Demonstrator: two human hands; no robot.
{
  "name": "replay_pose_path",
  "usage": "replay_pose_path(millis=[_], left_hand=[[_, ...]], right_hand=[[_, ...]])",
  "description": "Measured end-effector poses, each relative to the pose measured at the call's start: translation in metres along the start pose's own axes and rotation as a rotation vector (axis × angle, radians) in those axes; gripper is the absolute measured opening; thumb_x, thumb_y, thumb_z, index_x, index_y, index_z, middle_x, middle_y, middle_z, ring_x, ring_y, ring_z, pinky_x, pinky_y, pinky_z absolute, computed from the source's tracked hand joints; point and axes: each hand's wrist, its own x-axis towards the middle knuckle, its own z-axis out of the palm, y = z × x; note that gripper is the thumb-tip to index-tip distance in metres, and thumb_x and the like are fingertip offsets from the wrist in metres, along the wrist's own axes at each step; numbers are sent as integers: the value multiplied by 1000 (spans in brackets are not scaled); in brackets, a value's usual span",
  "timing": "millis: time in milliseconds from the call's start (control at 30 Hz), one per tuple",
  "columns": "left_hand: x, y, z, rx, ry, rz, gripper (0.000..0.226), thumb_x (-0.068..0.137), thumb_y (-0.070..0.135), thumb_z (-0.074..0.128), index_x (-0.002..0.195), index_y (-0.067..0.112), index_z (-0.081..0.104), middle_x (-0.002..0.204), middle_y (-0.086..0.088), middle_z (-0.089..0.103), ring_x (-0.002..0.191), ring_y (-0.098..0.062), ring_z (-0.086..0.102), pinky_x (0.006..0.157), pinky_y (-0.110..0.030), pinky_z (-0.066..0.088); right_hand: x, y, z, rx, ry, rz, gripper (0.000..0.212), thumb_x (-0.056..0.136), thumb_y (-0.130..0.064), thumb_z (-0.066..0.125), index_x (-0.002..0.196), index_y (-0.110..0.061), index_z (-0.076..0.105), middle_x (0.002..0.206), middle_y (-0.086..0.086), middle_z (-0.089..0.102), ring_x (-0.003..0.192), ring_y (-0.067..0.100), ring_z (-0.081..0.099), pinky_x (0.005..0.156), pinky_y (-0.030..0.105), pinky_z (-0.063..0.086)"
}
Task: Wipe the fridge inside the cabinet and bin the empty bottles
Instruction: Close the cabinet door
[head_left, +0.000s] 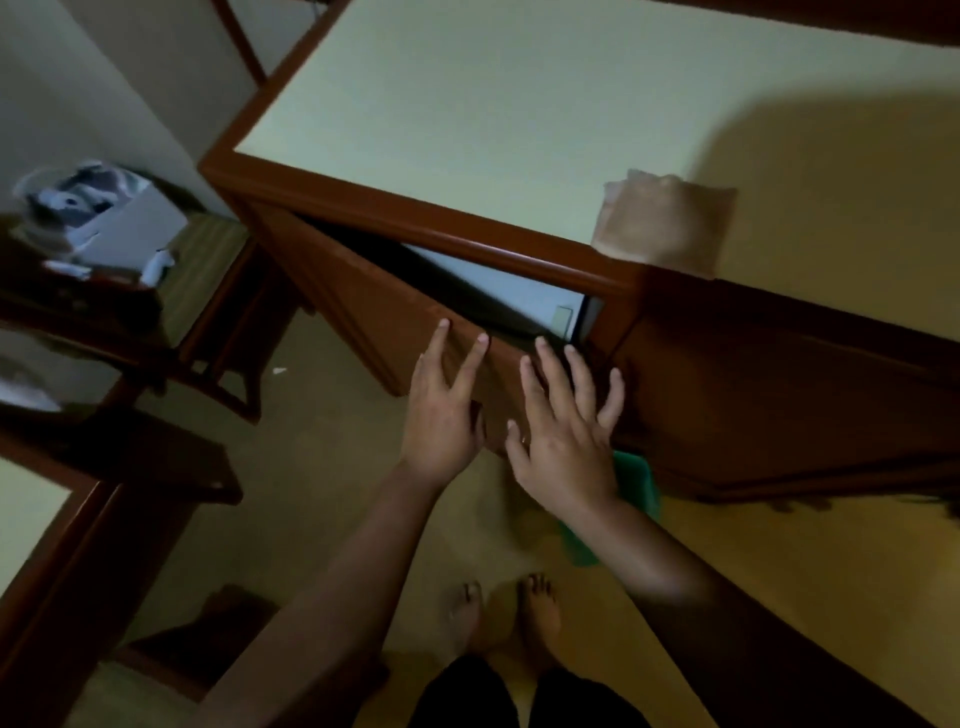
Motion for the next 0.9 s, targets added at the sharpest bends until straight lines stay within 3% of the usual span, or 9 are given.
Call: replay_pose_path(millis=[167, 300, 433, 600, 900], left_hand=[[32, -35, 38, 166, 69, 172, 96, 82, 22, 68, 162, 8, 17, 165, -32, 8, 157, -45, 4, 122, -69, 10], [66, -85, 57, 281, 125, 310, 114, 80, 29, 74, 164, 13, -2, 166, -27, 2, 158, -38, -11, 123, -69, 3], [96, -108, 74, 314, 139, 411, 113, 82, 30, 71, 164, 16, -5, 166, -22, -11, 157, -35, -18, 123, -65, -6], [122, -118, 99, 352, 192, 415, 110, 88, 38, 66, 163, 17, -11, 166, -13, -32, 155, -33, -25, 125, -63, -5], [118, -110, 100, 219, 201, 398, 97, 89, 27, 60, 165, 20, -2, 171, -12, -16, 158, -31, -16, 123, -66, 19]], right_hand=[[-7, 4, 55, 117, 271, 10, 70, 95, -22, 64, 159, -13, 38, 172, 9, 22, 160, 28, 18, 126, 64, 0], [9, 18, 112, 6, 302, 37, 78, 98, -37, 56, 161, 0, 28, 170, 19, 22, 159, 36, 19, 128, 61, 9], [45, 28, 133, -7, 305, 129, 88, 100, -45, 57, 162, 3, 17, 171, 22, 11, 160, 39, 8, 129, 57, 8], [82, 24, 153, -31, 275, 254, 99, 101, -49, 55, 162, 2, -3, 170, 18, -22, 159, 37, -15, 131, 51, -2], [88, 26, 169, -54, 280, 286, 107, 94, -46, 60, 162, -2, -11, 169, 16, -27, 158, 36, -20, 131, 51, -2]])
